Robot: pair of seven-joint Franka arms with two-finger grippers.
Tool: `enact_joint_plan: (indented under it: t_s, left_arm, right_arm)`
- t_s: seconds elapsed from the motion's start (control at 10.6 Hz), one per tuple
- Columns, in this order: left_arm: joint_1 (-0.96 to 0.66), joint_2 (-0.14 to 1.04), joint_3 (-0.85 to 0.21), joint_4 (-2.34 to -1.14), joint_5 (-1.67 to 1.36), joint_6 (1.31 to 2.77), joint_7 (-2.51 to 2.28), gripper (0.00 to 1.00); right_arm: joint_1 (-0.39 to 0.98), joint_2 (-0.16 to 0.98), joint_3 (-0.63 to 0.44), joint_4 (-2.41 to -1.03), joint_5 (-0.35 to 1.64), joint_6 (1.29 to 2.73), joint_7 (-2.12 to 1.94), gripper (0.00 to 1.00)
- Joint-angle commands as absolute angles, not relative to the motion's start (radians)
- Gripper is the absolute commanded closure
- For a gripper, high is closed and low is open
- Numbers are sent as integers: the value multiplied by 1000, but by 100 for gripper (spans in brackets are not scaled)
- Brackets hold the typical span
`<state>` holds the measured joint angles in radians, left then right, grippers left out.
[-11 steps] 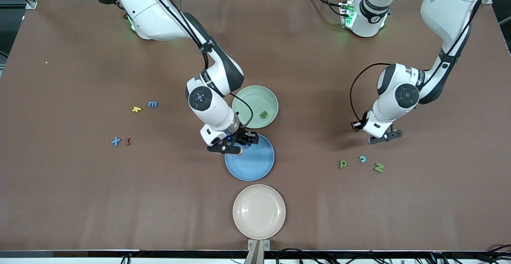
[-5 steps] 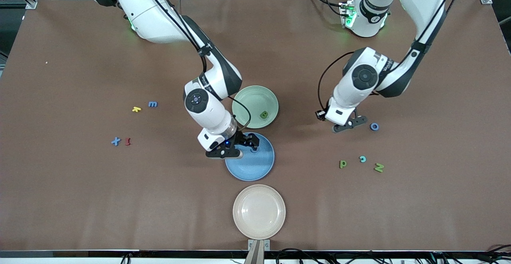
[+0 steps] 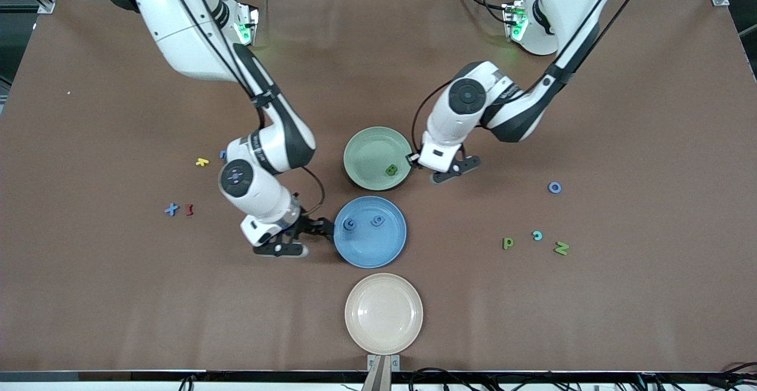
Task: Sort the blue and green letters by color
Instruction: 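Release g onto blue plate while the left gripper releases u onto green plate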
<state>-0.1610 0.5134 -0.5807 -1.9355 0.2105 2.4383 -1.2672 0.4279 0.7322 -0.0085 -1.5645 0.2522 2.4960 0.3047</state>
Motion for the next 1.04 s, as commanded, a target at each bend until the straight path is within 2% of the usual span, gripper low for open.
enact_joint_plan:
  t_s: [0.0,0.09,0.28,0.38,0.47,0.57,0.95]
  left_arm:
    - [-256,638,-562,-1792,215,2414,-1360,100]
    - [-279,669,-555,-1763,219,2414,-1374,96]
    - [-334,684,-511,-1735,219,2414,-1374,74]
    - [-362,687,-497,-1726,216,2414,-1374,63]
    - [-379,690,-479,-1721,221,2414,-1374,43]
    - [-385,686,-476,-1717,222,2414,-1373,0]
    - [-361,635,-437,-1652,279,2396,-1285,0]
  right_arm:
    - [336,572,-2,-1764,255,2490,198,0]
    - [322,548,-27,-1813,255,2490,158,0]
    - [295,497,-92,-1893,255,2470,98,0]
    - [295,479,-138,-1905,255,2410,106,0]
    - [295,462,-187,-1905,255,2325,124,0]
    - [295,447,-233,-1905,253,2248,161,0]
    - [255,347,-261,-2012,210,2227,227,0]
